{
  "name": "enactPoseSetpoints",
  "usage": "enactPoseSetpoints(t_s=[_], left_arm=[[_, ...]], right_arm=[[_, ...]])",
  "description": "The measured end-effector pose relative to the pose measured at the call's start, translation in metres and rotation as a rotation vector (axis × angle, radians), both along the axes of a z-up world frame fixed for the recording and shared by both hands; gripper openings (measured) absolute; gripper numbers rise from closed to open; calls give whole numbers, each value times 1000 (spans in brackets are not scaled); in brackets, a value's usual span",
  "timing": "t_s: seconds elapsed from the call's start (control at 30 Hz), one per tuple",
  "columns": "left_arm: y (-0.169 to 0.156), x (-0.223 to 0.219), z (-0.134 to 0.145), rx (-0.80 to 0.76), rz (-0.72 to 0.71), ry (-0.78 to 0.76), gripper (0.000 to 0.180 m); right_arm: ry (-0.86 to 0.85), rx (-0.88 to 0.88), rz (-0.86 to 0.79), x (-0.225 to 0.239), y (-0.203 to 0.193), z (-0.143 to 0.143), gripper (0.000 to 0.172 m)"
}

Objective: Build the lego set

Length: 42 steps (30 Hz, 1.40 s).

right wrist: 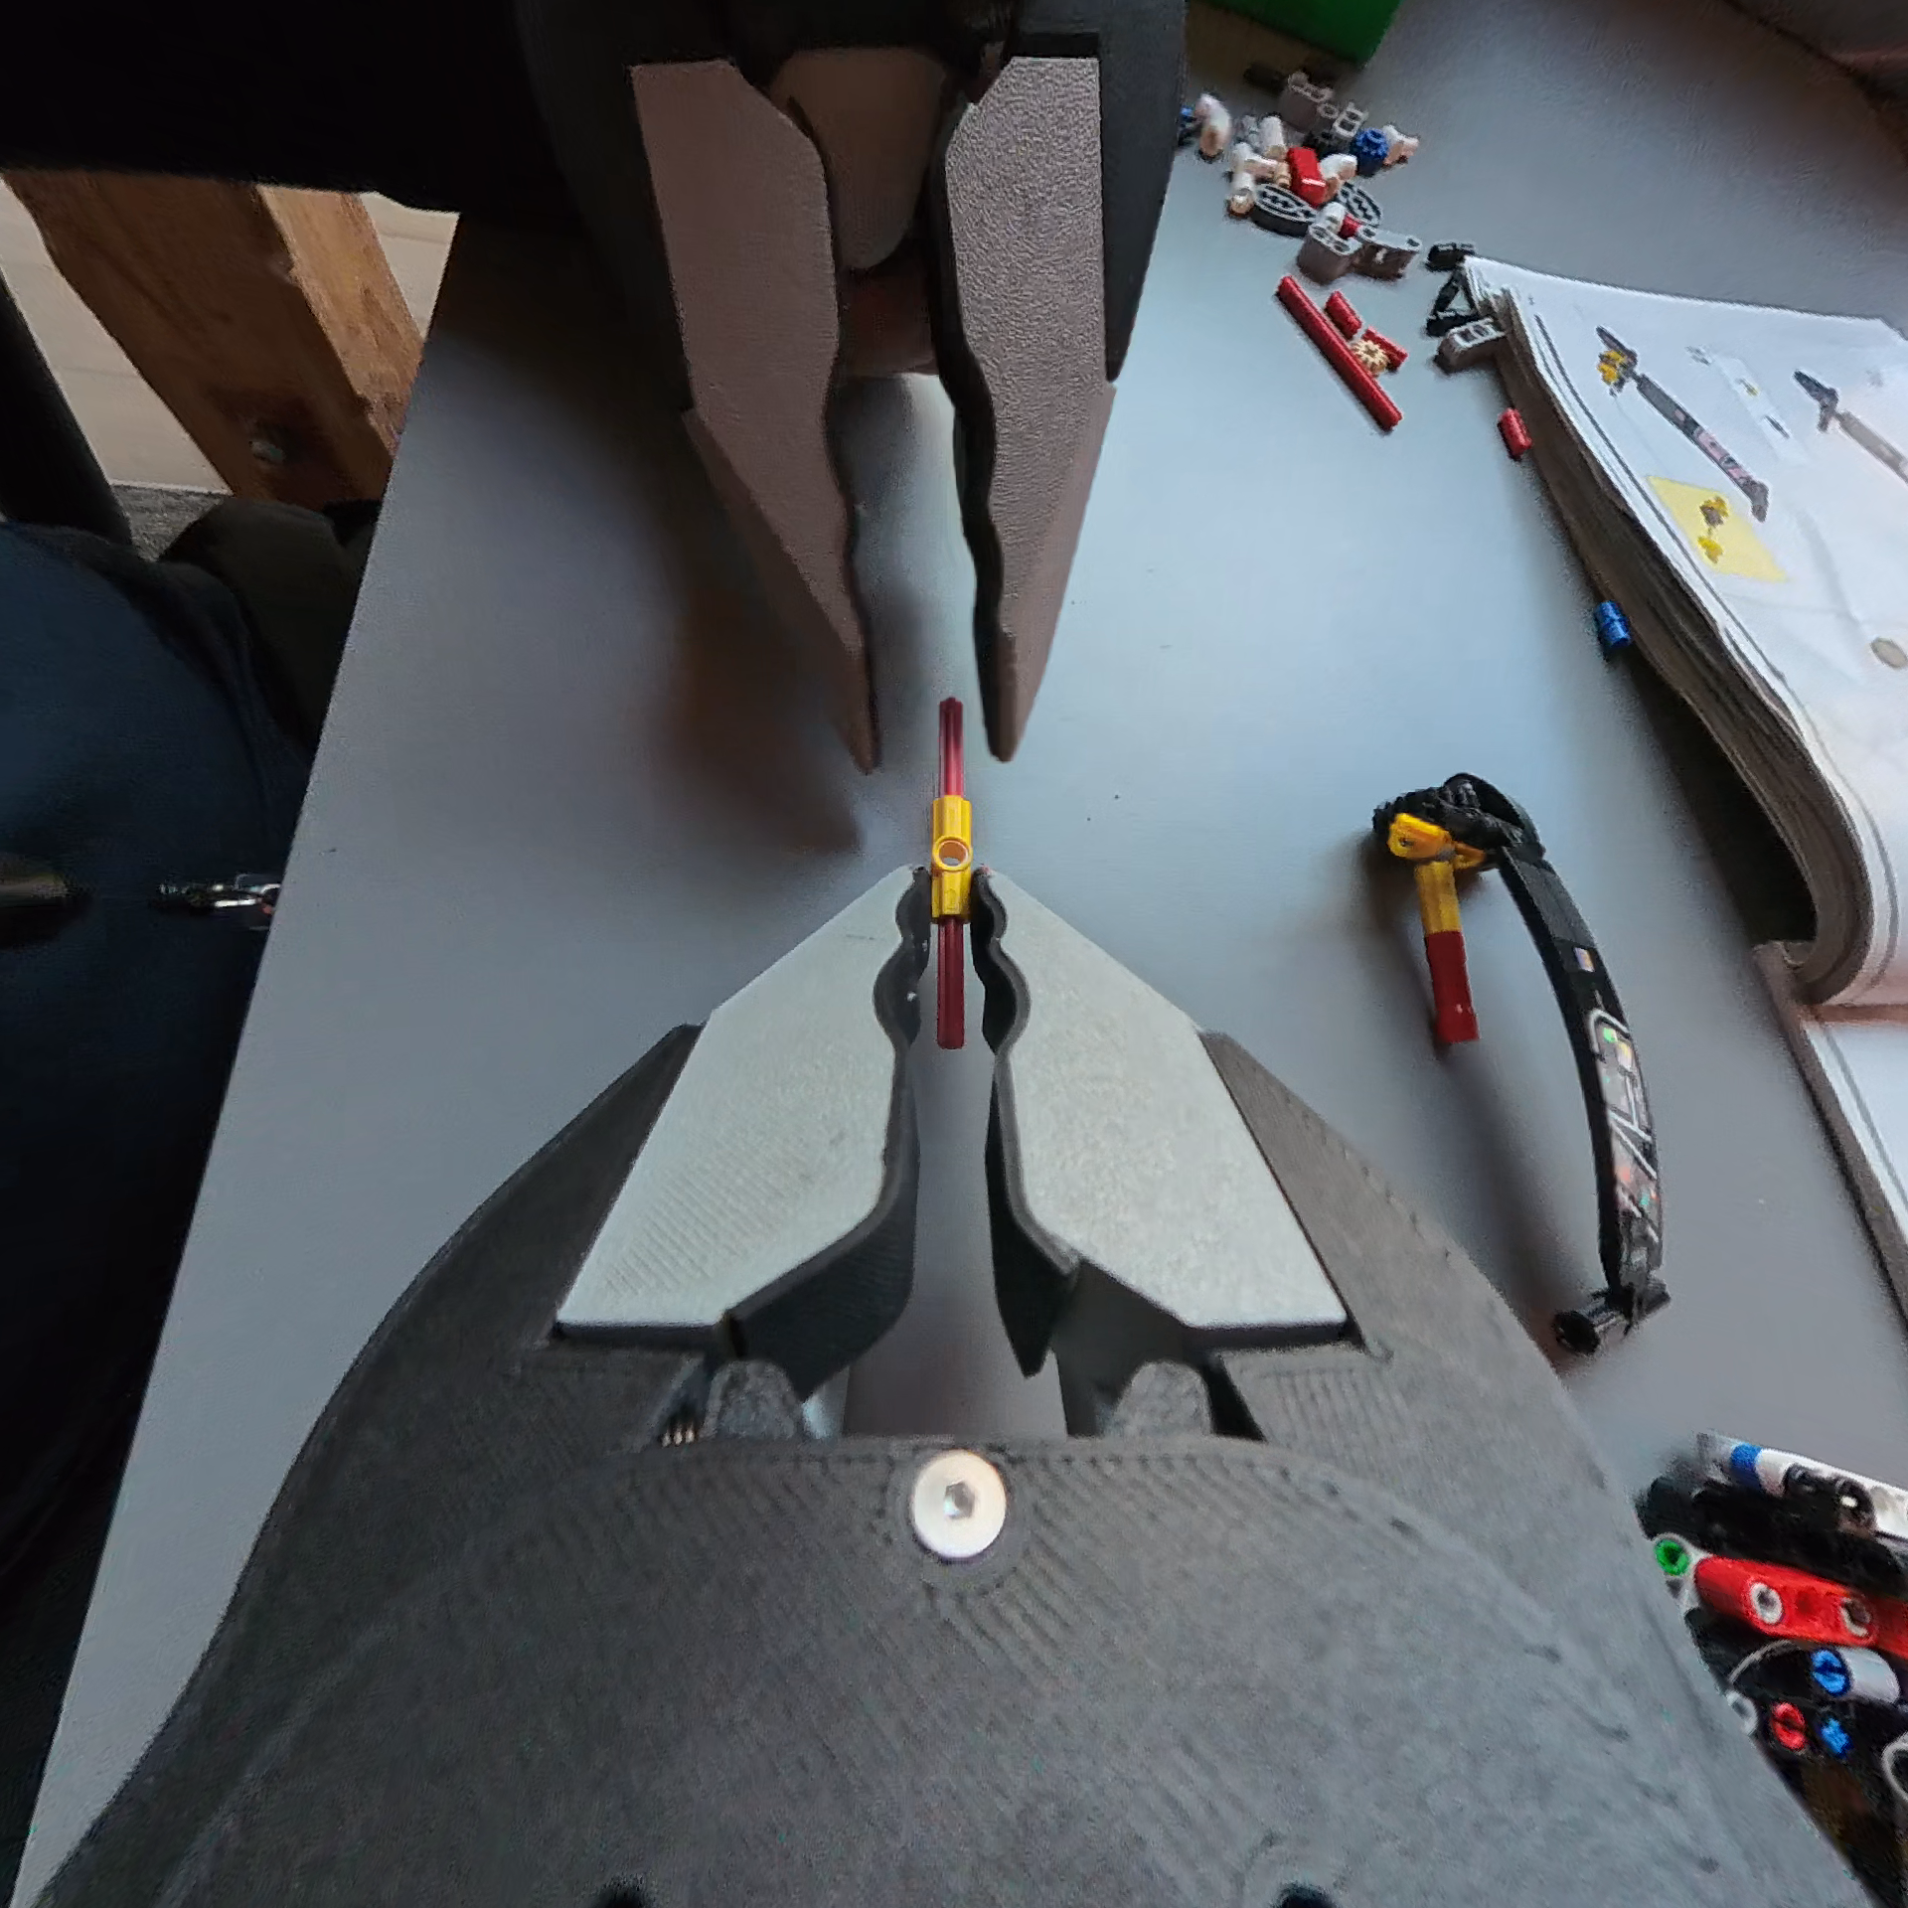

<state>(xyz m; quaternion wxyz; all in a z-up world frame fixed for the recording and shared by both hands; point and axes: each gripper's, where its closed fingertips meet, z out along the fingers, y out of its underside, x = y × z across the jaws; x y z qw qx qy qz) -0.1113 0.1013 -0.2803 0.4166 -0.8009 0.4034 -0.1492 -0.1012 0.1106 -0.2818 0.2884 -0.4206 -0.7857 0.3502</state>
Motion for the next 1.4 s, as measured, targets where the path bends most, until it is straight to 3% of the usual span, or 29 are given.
enactPoseSetpoints(t_s=[0.13,0.27,0.43,0.47,0.53,0.63,0.83,1.13,1.27,1.4], left_arm=[[5,-4,12,-37,-11,-137,44],[28,-31,36,-1,75,-319,46],[65,-63,39,-33,173,-384,55],[65,-60,31,-114,137,-375,67],[71,-60,15,-208,100,-275,74],[84,-59,6,-208,64,-142,81],[95,-54,-4,-284,17,-47,87],[63,-23,-11,-268,-62,-113,73],[21,5,-3,-331,-252,-149,56],[18,-1,-8,-317,-218,-52,66]], right_arm=[[1,-43,-36,-3,6,3,5],[33,-84,-85,-8,16,10,5],[47,-85,-183,-10,38,12,5],[38,-86,-200,-10,42,11,5],[28,-99,-229,-8,50,10,5],[27,-131,-275,-7,61,11,5],[38,-169,-376,-4,85,13,5],[45,-228,-444,7,105,15,5],[49,-224,-425,14,105,16,5],[71,-219,-413,26,102,19,5]])
